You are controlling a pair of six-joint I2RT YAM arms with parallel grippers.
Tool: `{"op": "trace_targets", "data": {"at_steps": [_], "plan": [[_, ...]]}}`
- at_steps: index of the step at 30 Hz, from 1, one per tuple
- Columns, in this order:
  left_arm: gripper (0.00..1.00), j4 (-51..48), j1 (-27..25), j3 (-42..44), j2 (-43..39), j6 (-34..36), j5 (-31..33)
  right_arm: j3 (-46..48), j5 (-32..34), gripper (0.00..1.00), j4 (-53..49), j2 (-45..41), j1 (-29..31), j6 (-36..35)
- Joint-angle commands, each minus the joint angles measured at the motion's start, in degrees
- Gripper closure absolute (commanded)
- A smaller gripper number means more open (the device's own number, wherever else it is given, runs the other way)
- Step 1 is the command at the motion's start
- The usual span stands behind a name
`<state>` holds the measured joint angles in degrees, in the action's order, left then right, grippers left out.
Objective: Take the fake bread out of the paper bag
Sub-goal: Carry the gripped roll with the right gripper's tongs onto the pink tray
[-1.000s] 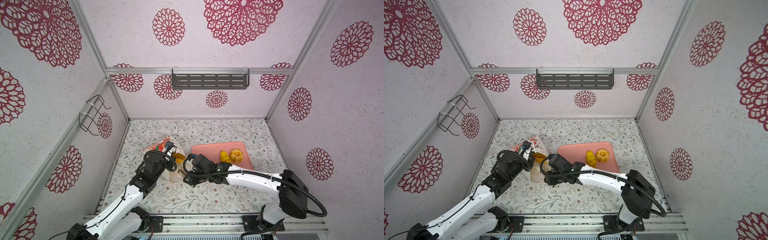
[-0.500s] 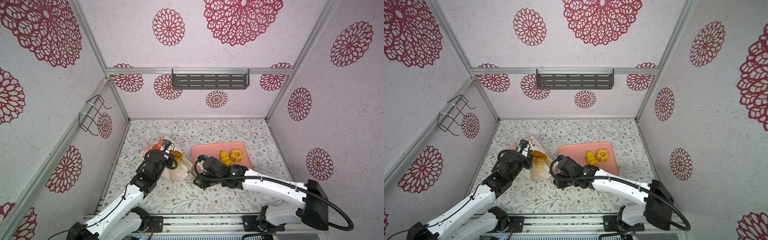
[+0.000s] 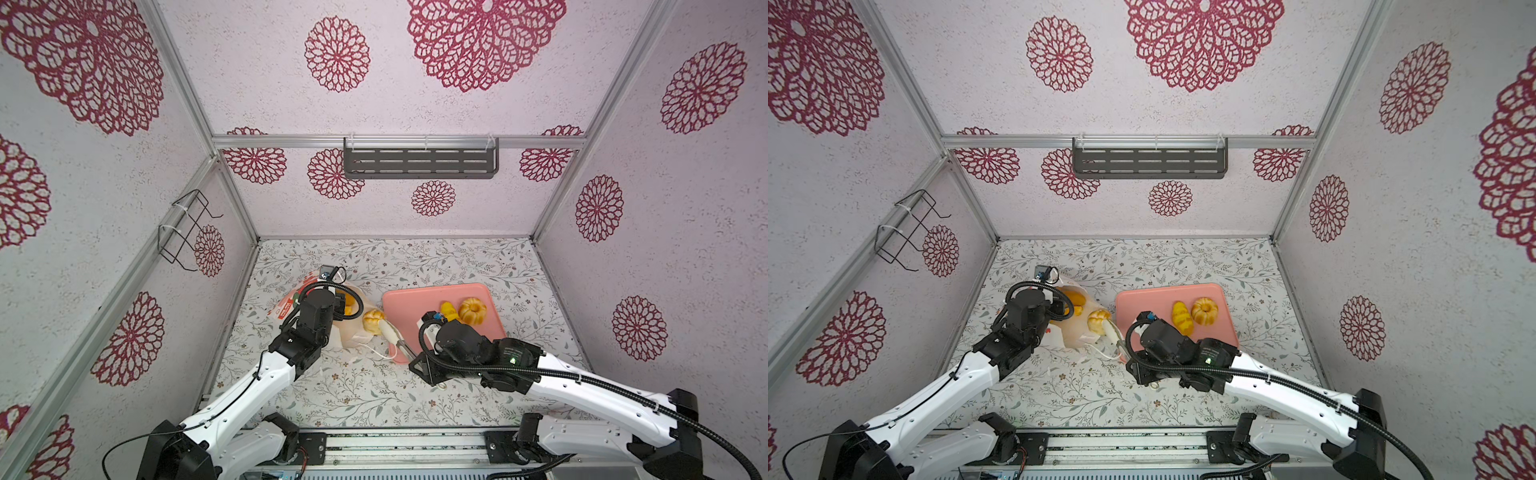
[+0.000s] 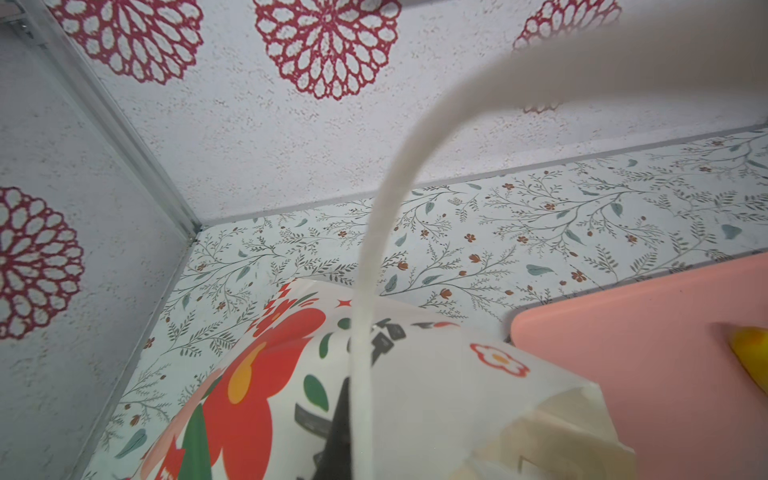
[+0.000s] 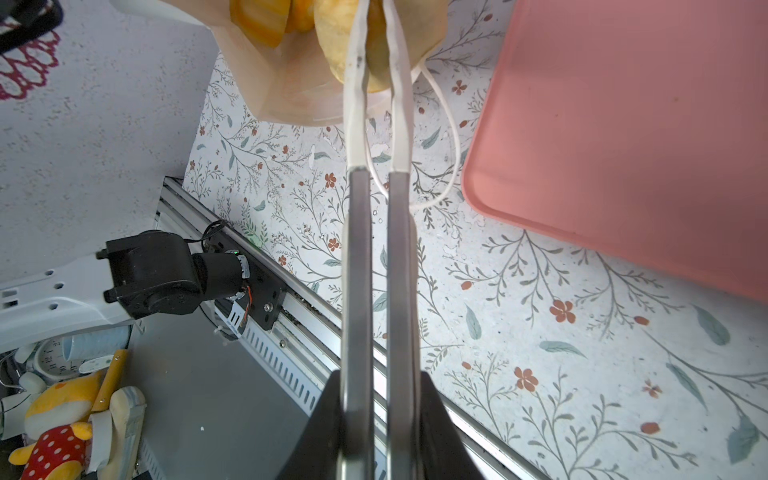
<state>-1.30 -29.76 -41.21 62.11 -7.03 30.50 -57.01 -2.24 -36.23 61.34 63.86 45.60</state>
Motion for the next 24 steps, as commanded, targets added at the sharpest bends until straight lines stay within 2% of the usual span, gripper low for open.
{"op": "trace_targets", "data": {"at_steps": [1, 5, 9, 16, 24], "plan": [[1.00, -1.7, -0.3, -1.8, 1.3, -2.6, 4.0, -3.3, 5.3, 1.00, -4.9, -3.6, 0.2, 0.6], [1.00, -1.7, -0.4, -1.9, 1.6, -3.4, 2.7, -3.6, 9.4, 1.00, -9.4, -5.4, -0.9, -0.5], [1.00, -1.2, -0.3, -0.8, 0.2, -3.3, 1.7, -2.0, 10.0, 1.00, -11.2, -4.7, -5.6, -2.9], [1.00, -0.8, -0.3, 1.6, -4.1, -2.6, -1.9, 1.6, 6.9, 1.00, -5.7, -1.7, -16.4, -8.8], [1.00, 0.1, -0.4, 3.3, -7.1, -0.7, -6.0, 3.2, 4.2, 1.00, 0.0, 6.0, -21.5, -13.4]]}}
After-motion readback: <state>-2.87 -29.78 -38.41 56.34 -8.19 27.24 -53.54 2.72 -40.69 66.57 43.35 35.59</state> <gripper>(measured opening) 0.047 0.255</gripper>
